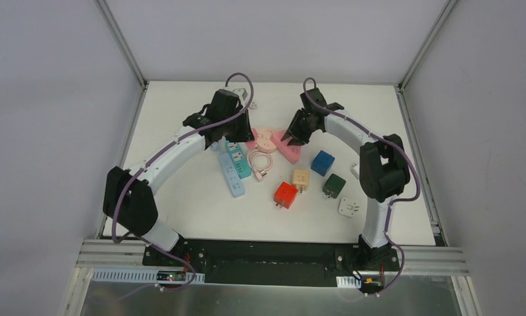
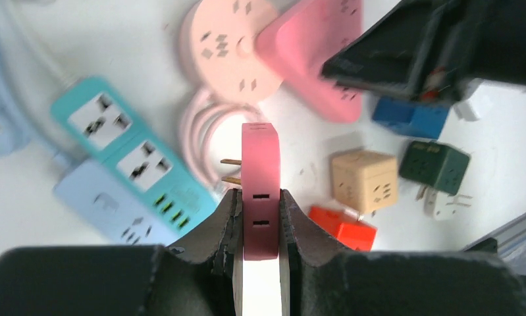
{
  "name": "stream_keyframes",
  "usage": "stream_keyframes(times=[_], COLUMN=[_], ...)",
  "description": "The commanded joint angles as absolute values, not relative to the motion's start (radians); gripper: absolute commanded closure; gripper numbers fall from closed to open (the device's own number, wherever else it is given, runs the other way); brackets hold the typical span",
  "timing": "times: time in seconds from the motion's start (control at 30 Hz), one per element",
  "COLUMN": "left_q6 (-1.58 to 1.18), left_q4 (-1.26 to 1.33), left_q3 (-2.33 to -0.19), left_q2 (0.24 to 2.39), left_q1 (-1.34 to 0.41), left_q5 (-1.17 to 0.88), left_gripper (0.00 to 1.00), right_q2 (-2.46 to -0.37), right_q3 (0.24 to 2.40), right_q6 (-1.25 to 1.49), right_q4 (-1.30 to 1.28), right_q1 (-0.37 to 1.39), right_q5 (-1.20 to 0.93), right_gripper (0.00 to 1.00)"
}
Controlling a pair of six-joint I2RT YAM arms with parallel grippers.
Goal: Pull the plug off the socket
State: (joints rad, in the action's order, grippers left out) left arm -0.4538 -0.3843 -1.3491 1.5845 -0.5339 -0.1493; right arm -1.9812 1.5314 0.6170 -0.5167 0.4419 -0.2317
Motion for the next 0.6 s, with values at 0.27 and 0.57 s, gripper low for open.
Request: stream_keyframes(times=[0.27,0.57], left_q6=[-0.686,-0.802], left_q4=[-0.423,-0.242], left_q3=[-0.854,-0.576], left_q2=[1.188,1.103], left_q1=[-0.378,-0.221], left_q5=[-0.035,-0.193], left_gripper=[1.00,0.95], right_q2=[-1.786,-1.791], right_q3=[1.521,1.470], right_q6=[0.607,0.625], right_q4=[-0.438,-0.428], right_q1=[0.371,0.339], right_q5=[-0.283,-0.315], right_gripper=[0.53,0.51])
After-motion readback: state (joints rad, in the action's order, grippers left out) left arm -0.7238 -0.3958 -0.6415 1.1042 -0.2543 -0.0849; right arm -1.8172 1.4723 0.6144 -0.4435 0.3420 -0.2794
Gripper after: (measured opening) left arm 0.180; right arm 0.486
